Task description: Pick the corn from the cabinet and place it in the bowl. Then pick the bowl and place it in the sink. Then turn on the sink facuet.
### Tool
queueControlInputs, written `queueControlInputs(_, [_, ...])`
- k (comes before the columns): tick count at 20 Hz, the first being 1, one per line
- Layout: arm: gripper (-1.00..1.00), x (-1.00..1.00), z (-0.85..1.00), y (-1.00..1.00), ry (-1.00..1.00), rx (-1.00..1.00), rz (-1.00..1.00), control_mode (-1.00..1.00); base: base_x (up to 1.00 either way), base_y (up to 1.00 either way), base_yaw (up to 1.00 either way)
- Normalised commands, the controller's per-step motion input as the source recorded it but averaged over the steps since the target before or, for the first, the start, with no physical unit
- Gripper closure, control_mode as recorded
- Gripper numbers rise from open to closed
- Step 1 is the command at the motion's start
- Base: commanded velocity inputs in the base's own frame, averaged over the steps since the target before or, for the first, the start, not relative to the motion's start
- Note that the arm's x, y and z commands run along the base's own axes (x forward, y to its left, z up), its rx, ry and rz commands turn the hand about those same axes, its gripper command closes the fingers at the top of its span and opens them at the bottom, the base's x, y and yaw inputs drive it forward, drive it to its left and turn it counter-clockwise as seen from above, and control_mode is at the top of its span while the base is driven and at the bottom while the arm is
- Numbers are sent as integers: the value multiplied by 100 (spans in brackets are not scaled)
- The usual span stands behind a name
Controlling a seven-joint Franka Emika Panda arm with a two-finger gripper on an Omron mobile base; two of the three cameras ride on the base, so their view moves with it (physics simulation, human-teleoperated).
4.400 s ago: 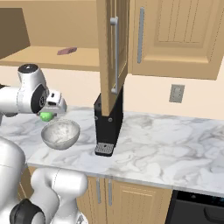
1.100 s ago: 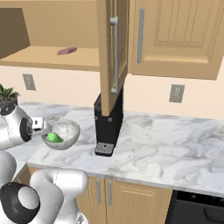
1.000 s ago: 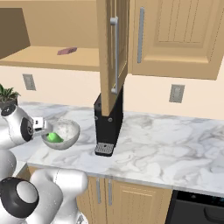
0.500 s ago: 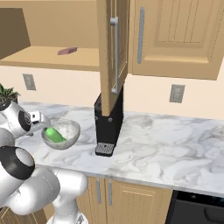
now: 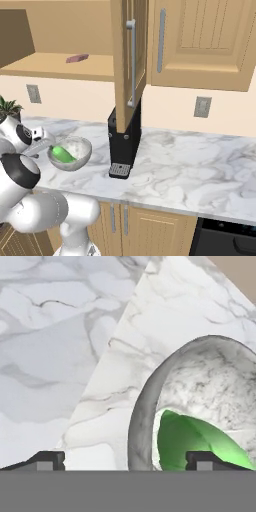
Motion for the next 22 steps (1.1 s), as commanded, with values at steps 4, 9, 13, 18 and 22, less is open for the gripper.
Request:
queueControlInputs(4, [-100, -4, 9, -43, -9, -4, 0, -100, 0, 0, 0])
queueControlInputs(9, [-100, -16, 16, -31, -15, -5, 0, -100, 0, 0, 0])
queueControlInputs(13, [-100, -1, -6, -33, 0, -8, 0, -100, 0, 0, 0])
queueControlInputs(18, [-100, 34, -15, 0, 0, -7, 0, -100, 0, 0, 0])
queueControlInputs(22, [-100, 26, -18, 0, 0, -6, 0, -100, 0, 0, 0])
